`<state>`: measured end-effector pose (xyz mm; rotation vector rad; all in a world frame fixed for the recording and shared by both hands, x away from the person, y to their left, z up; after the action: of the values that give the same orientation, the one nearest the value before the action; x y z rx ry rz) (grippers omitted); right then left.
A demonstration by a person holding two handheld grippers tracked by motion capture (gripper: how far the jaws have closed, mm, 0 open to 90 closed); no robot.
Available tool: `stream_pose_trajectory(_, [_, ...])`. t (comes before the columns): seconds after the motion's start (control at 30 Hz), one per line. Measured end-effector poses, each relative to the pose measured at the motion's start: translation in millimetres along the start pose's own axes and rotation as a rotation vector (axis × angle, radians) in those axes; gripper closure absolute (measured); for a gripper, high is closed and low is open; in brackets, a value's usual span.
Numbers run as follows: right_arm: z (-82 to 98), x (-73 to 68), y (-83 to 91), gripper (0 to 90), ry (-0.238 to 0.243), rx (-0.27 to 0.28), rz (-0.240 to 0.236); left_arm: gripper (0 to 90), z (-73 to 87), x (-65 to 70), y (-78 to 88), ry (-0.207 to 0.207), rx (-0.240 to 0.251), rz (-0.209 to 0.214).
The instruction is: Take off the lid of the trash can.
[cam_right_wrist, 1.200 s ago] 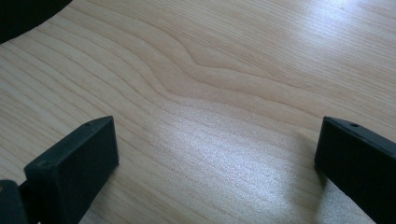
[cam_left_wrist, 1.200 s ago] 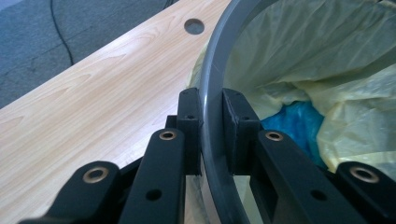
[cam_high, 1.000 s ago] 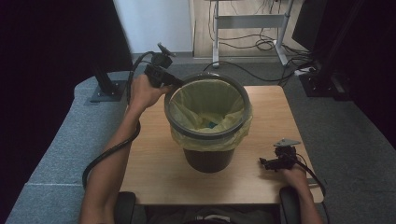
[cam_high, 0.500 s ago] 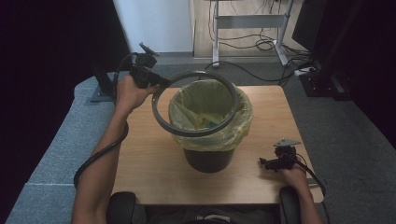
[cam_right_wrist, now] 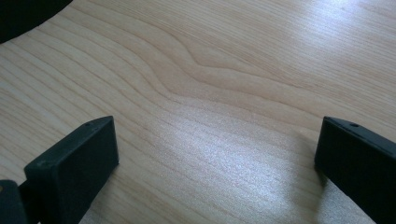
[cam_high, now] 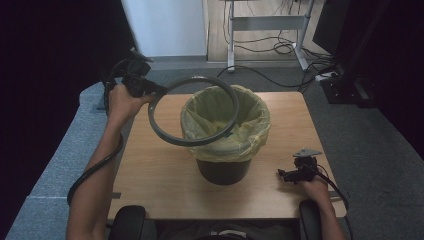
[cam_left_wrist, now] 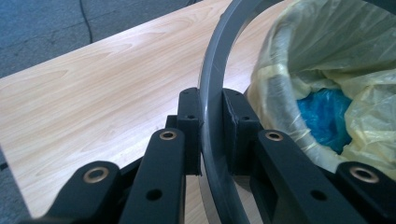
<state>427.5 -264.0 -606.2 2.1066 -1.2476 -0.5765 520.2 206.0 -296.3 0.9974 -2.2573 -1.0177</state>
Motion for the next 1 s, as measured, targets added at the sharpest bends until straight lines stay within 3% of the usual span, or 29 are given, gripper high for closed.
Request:
stream_pose_trajectory(0.43, [0.0, 0.0, 0.0, 0.0, 0.0, 0.0, 0.0, 78.5, 22.4, -27.7, 20.5, 0.055, 0.011, -0.042])
stream_pose_trajectory(1.0, [0.0, 0.0, 0.0, 0.0, 0.0, 0.0, 0.0, 78.5, 63.3, -68.7, 47.1, 0.144, 0.021, -0.104])
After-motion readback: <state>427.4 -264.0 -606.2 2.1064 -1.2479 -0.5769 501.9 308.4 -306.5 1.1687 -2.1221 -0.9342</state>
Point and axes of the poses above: each handheld gripper's, and its own axes: y roughly backward along the jaws, z roughly out of its underside, x roughly to its right, the point moved 7 cm from there along -y, roughly forward along the jaws, and after that the axes turned 4 degrees about -y, right-handed, at the moved point
